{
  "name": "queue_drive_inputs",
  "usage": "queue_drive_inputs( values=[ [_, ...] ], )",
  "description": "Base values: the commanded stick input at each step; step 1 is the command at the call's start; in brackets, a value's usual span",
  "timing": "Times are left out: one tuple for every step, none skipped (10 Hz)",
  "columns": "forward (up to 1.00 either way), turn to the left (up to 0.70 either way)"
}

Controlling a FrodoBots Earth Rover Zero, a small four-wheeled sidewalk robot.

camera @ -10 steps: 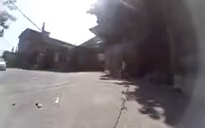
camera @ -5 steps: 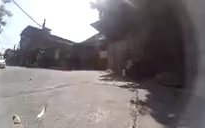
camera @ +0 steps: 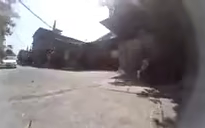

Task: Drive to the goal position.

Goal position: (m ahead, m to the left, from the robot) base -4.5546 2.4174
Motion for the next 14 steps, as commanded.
queue_drive_inputs(
  values=[
    [1.0,0.0],
    [1.0,0.0],
    [1.0,0.0],
    [1.0,0.0],
    [1.0,0.0],
    [1.0,0.0],
    [1.0,0.0],
    [1.0,0.0],
    [1.0,0.0],
    [1.0,0.0],
    [1.0,0.0],
    [1.0,0.0],
    [1.0,0.0],
    [1.0,0.0]
  ],
)
